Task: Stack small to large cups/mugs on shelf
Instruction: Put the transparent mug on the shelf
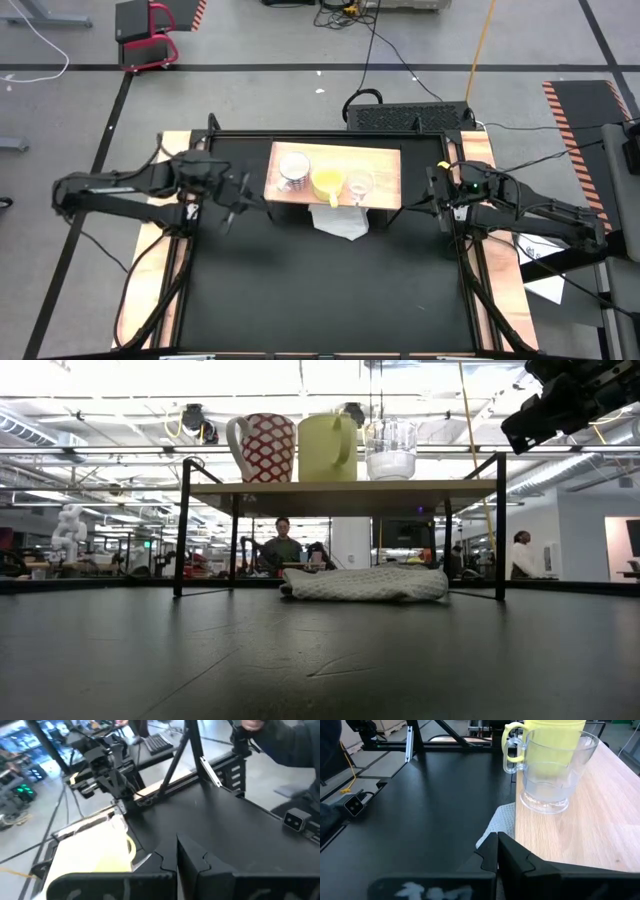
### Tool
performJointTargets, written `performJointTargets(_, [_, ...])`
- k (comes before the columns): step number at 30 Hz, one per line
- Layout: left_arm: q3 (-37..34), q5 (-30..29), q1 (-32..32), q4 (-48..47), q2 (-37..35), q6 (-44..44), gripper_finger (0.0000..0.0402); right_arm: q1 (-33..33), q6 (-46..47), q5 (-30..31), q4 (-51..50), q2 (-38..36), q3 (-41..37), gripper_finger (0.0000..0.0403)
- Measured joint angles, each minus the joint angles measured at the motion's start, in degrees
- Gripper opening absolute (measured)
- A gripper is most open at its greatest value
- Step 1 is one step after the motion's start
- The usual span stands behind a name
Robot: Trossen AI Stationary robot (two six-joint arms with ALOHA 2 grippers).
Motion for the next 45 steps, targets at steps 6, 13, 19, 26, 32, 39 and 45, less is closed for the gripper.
performJointTargets(6, [-11.63, -1.73, 0.00, 8.31, -8.57, -3.18, 0.0001, 0.00, -0.18, 0.13, -0.01, 0.00, -0.01, 0.0000])
performJointTargets(13, [-22.94, -3.30, -0.08, 18.32, -10.98, -7.01, 0.0000, 0.00, -0.34, 0.18, -0.06, 0.00, -0.01, 0.0000])
performJointTargets(19, [-32.48, -3.30, -0.44, 30.47, -11.38, -7.00, 0.0000, 0.00, -0.51, 0.19, -0.21, 0.00, -0.01, 0.0000])
performJointTargets(26, [-39.00, -3.30, -0.08, 35.08, -13.47, -7.26, 0.0000, 0.00, -0.60, 0.18, -0.21, 0.00, 0.01, 0.0000])
performJointTargets(32, [-42.90, -3.32, 1.62, 36.03, -15.50, -8.16, 0.0000, 0.00, -0.62, 0.17, -0.23, 0.03, -0.01, 0.0000])
performJointTargets(39, [-45.83, -2.89, 3.04, 38.68, -17.47, -8.56, 0.0000, 0.00, -1.73, 0.17, -0.20, 0.91, -0.01, 0.0000])
performJointTargets(45, [-46.02, -1.69, 3.02, 39.26, -17.49, -9.62, 0.0001, 0.38, -1.64, 3.10, -0.02, 3.74, 1.22, 0.0000])
